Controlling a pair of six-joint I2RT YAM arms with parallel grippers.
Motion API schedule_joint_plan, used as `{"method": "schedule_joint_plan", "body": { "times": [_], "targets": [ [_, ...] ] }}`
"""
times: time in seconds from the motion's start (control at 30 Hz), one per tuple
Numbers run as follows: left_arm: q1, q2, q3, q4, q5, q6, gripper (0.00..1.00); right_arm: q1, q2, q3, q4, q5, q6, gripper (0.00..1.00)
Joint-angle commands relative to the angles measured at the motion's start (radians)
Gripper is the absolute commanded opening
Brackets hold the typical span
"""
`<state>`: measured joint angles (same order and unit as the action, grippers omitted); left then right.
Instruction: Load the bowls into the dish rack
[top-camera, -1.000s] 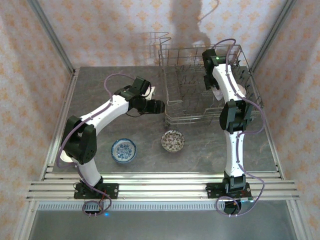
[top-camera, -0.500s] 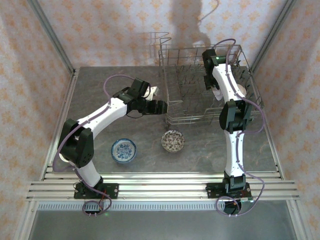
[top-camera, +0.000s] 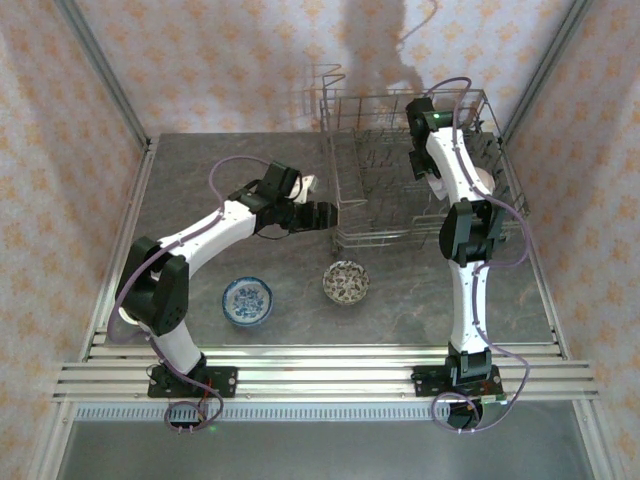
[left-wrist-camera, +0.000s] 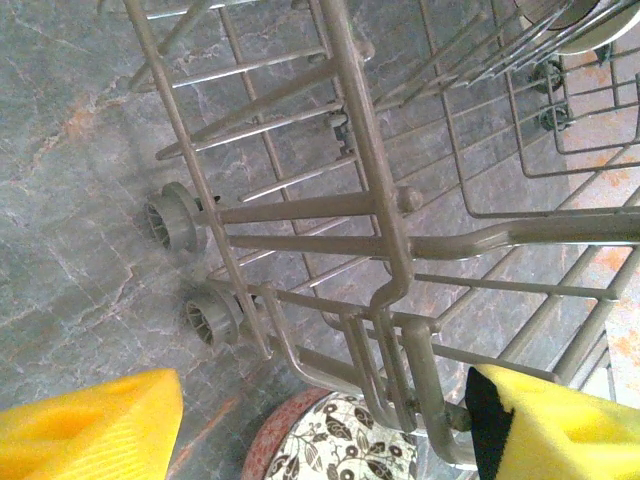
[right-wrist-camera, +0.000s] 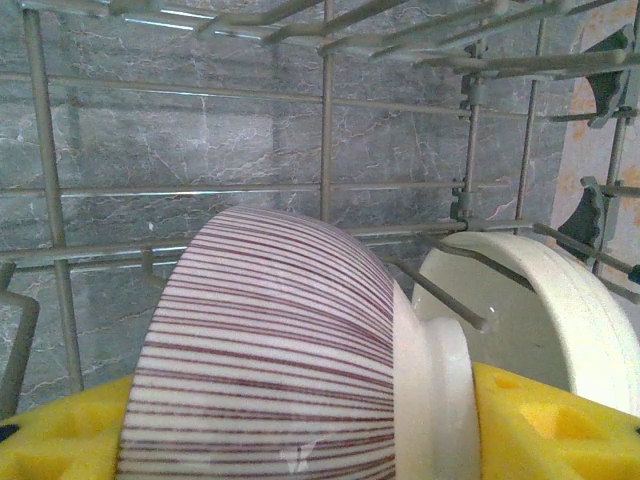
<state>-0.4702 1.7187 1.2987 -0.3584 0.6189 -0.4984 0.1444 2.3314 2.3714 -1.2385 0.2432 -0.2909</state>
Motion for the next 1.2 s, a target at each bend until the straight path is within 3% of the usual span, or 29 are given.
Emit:
{"method": "schedule_joint_plan", "body": {
  "times": [0.0, 0.47, 0.87, 1.17],
  "targets": [
    [-0.002, 0.042, -0.012, 0.014, -0.135, -0.026, 0.73, -0.062, -0.072, 0.037, 0.054, 0.113, -0.043, 0.56],
    [-0.002, 0.081, 0.050, -0.077, -0.227, -0.029, 0.71, -0.095, -0.141, -0.054, 0.118, 0.059, -0.185, 0.56],
    [0.007, 0.081, 0.062, -0.089, -0.258, -0.026, 0.59, -0.129, -0.148, -0.073, 0.146, 0.083, -0.214, 0.55],
    [0.010, 0.085, 0.065, -0.083, -0.250, -0.031, 0.58, -0.129, -0.188, -0.038, 0.104, 0.020, -0.174, 0.55]
  ]
}}
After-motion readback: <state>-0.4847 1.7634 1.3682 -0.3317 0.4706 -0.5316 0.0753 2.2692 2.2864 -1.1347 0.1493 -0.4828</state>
